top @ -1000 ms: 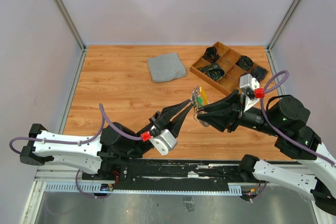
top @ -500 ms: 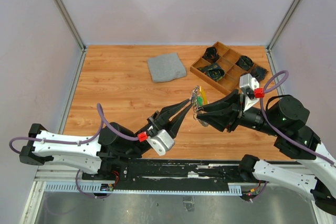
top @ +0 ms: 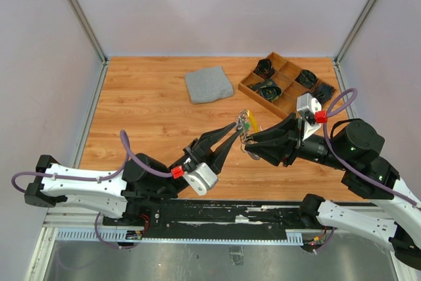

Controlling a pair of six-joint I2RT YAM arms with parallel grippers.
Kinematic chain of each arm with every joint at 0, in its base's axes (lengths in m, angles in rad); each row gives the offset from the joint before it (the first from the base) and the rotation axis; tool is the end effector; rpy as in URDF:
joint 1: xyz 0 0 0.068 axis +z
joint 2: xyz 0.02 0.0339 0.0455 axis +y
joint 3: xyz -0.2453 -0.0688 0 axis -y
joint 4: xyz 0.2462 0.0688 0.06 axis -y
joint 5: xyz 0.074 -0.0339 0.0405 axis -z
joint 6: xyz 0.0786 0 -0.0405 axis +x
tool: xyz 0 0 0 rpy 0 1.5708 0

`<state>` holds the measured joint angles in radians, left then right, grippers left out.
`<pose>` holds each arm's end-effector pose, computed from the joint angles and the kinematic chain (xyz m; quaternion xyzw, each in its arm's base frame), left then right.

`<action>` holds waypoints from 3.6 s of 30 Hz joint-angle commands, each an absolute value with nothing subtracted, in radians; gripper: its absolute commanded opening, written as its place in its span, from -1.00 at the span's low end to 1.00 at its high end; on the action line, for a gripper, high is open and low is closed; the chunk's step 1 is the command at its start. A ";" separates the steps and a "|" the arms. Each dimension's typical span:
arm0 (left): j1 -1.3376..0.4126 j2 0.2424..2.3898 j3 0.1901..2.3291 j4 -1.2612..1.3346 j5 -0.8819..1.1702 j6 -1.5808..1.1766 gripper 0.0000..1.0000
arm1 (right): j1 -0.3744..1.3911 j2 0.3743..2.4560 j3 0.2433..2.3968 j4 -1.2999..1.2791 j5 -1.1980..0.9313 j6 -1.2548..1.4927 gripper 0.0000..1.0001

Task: Put the keys on the keyring

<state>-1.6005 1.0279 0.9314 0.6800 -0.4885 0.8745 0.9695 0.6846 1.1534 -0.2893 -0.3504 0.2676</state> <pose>0.0290 -0.2648 0.4385 0.3648 0.3517 -0.1963 0.8395 0.0728 0.1538 0.4598 -0.3426 0.5466 0.5293 0.5511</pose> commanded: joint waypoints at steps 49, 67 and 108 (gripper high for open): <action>-1.608 0.993 0.947 0.659 -0.523 0.731 -0.99 | 0.956 0.657 1.151 -0.254 -0.359 0.242 -0.33; -1.525 0.914 0.925 0.585 -0.439 0.505 -0.99 | 0.956 0.650 1.193 -0.340 -0.397 0.088 0.03; -1.502 0.829 0.976 0.423 -0.005 0.293 -0.99 | 0.957 0.737 1.138 0.048 -0.778 -0.020 -0.45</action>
